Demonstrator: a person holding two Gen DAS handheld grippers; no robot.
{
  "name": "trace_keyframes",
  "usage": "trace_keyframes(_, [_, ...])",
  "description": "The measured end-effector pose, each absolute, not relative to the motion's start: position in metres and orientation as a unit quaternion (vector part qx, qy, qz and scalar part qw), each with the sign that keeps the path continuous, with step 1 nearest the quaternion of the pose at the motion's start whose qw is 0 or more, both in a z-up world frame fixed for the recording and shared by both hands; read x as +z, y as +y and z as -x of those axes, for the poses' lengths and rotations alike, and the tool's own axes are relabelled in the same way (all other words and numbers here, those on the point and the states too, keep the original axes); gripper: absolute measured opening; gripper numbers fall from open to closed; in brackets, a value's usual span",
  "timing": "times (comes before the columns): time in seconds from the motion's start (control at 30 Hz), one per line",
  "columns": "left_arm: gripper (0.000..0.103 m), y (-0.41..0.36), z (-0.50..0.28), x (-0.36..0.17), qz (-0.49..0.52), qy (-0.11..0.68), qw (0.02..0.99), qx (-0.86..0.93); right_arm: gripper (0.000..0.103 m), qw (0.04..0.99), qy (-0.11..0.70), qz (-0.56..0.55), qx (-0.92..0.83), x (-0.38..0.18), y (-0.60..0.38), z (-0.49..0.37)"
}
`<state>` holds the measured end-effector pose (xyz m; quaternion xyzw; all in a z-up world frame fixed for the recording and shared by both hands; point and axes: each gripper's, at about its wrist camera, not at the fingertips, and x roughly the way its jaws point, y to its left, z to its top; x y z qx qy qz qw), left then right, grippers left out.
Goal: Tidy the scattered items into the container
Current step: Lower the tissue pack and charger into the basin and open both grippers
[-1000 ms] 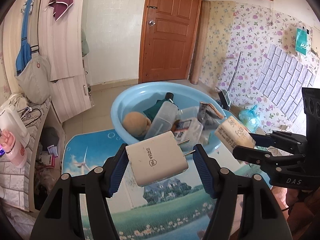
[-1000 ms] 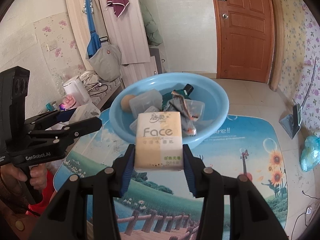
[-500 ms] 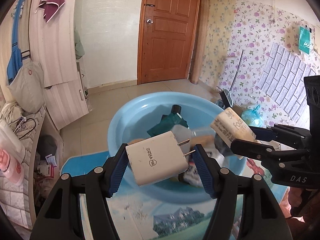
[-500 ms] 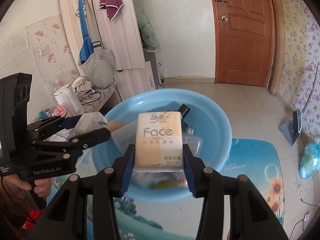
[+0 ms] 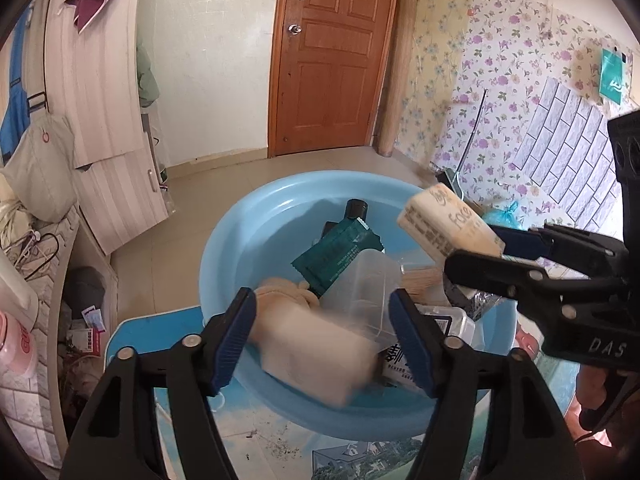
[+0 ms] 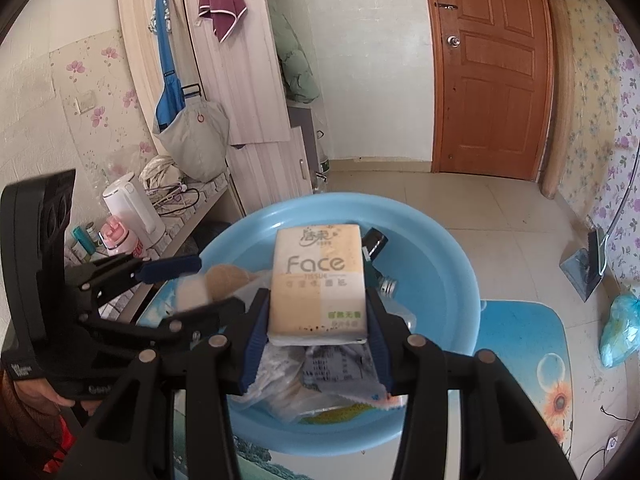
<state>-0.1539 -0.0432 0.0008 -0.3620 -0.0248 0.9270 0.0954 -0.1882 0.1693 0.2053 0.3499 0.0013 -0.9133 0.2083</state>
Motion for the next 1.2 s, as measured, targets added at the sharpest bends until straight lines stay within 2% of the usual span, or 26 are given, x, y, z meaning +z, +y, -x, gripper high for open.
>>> trace_keyframes(0.17, [0.080, -0.045, 0.146, 0.006, 0.353, -0.027, 0.098, 0.930, 0.044, 0.212, 0.002, -0.345, -0.914, 0.209, 0.164, 0.187])
trace_keyframes(0.67, [0.081, -0.057, 0.129, 0.006, 0.356, -0.036, 0.080, 0.930, 0.045, 0.194, -0.004, -0.342, -0.919, 0.212, 0.169, 0.186])
trace_keyframes(0.73, [0.084, -0.057, 0.127, 0.008, 0.356, -0.035, 0.079, 0.931, 0.045, 0.185, 0.000, -0.355, -0.916, 0.209, 0.166, 0.192])
trace_keyframes(0.8, [0.086, -0.057, 0.125, 0.009, 0.356, -0.031, 0.078, 0.931, 0.047, 0.178, 0.004, -0.366, -0.913, 0.206, 0.165, 0.195])
trace_keyframes(0.87, [0.087, -0.056, 0.122, 0.010, 0.355, -0.021, 0.074, 0.932, 0.057, 0.178, 0.006, -0.368, -0.913, 0.204, 0.165, 0.192])
trace_keyframes(0.93, [0.090, -0.055, 0.120, 0.011, 0.357, -0.010, 0.066, 0.932, 0.060, 0.177, 0.006, -0.368, -0.913, 0.203, 0.166, 0.188])
trace_keyframes(1.2, [0.096, -0.054, 0.116, 0.010, 0.379, -0.010, 0.063, 0.923, 0.061, 0.164, 0.002, -0.374, -0.913, 0.201, 0.175, 0.173])
